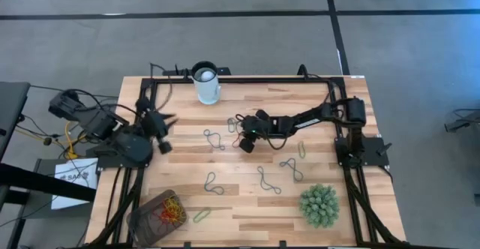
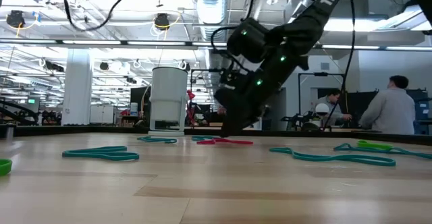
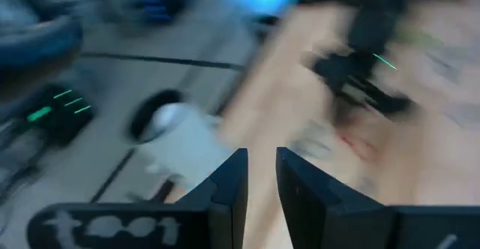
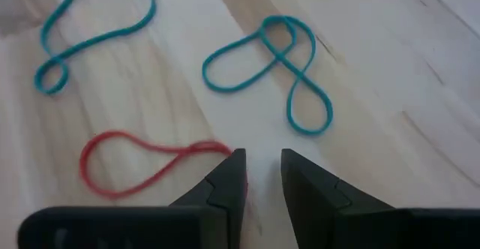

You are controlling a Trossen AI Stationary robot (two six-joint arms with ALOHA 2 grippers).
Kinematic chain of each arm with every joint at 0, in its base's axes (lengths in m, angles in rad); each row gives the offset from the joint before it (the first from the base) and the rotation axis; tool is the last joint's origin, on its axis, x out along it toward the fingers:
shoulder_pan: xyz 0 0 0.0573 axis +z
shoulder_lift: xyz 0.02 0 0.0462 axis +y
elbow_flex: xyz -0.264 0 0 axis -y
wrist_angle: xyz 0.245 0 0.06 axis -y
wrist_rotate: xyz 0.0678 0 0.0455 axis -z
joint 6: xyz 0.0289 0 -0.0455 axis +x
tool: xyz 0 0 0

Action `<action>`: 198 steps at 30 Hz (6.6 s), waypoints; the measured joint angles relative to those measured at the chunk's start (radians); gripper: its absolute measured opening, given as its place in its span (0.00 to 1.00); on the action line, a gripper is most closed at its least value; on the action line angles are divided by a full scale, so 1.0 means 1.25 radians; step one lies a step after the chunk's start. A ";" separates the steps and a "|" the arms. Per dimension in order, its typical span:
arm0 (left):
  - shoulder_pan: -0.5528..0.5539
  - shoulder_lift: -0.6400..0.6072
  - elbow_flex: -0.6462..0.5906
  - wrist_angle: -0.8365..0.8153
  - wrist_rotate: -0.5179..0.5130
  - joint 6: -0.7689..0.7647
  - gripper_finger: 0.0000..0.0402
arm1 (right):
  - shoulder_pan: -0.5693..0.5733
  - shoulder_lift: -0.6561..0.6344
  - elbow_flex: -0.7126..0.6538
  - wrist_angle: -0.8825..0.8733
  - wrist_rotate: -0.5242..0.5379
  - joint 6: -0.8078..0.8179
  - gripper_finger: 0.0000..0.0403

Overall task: Pick and place items into bin
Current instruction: Put the red rubber band into the black bin, then put the blue rubber band into the black bin

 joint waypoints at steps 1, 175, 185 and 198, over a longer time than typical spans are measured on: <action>0.009 -0.002 -0.019 -0.001 -0.052 -0.042 0.15 | 0.000 0.011 0.007 -0.002 -0.007 0.000 0.20; 0.417 0.495 -0.141 0.474 0.756 0.581 0.15 | 0.120 -0.488 -0.276 0.175 -0.269 -0.037 0.20; 0.528 0.600 -0.141 0.553 0.891 0.618 0.15 | 0.138 -0.479 -0.277 0.167 -0.269 -0.036 0.20; 0.524 0.676 -0.137 0.580 0.897 0.611 0.15 | 0.138 -0.479 -0.276 0.164 -0.269 -0.036 0.20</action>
